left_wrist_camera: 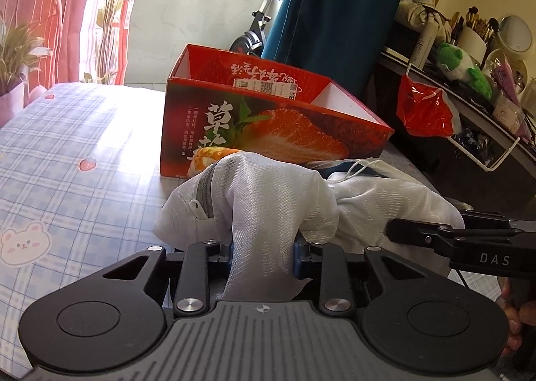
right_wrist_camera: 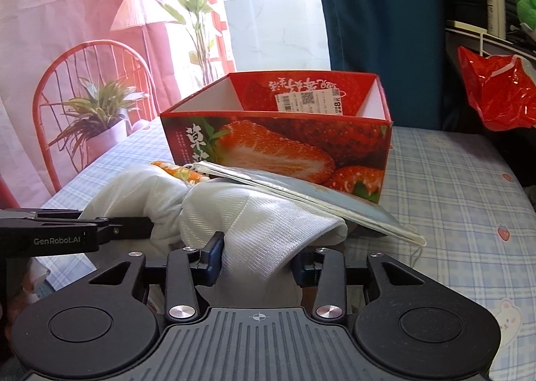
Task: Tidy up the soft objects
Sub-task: 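Carry the white bundle with the left tool into the red box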
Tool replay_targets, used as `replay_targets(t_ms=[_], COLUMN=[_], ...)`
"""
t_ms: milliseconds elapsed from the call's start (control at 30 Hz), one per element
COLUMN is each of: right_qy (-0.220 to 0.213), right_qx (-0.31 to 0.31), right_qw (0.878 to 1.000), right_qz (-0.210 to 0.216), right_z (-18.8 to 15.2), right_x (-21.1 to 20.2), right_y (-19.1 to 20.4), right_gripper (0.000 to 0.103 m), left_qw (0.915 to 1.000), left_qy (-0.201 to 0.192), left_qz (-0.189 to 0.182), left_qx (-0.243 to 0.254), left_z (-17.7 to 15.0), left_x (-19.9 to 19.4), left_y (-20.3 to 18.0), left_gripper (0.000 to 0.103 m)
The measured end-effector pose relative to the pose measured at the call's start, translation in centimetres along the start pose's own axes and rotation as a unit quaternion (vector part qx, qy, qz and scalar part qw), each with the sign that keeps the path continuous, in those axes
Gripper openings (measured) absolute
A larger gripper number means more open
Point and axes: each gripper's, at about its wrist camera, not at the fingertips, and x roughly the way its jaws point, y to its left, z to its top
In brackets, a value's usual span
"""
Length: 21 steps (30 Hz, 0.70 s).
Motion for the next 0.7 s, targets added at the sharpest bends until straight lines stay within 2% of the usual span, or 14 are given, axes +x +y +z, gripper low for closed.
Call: replay_targets(t_ms=[300, 500, 700], right_qy=[0.0, -0.006, -0.031], right_qx=[0.005, 0.007, 0.0], right_qw=[1.0, 1.0, 0.999], right_qz=[0.006, 0.016, 0.022], right_z=[-0.1, 0.1, 0.8], right_x=[0.2, -0.3, -1.6], right_y=[-0.3, -0.1, 0.4], right_gripper=[0.036, 0.035, 0.033], left_qw=[1.0, 0.9994, 0.9982], left_qy=[0.0, -0.024, -0.05], left_qz=[0.005, 0.014, 0.014], left_qx=[0.006, 0.021, 0.029], left_z=[-0.2, 0.2, 1.1], left_x=[0.3, -0.8, -2.1], left_y=[0.1, -0.2, -0.6], left_gripper=[0.031, 0.019, 0.019])
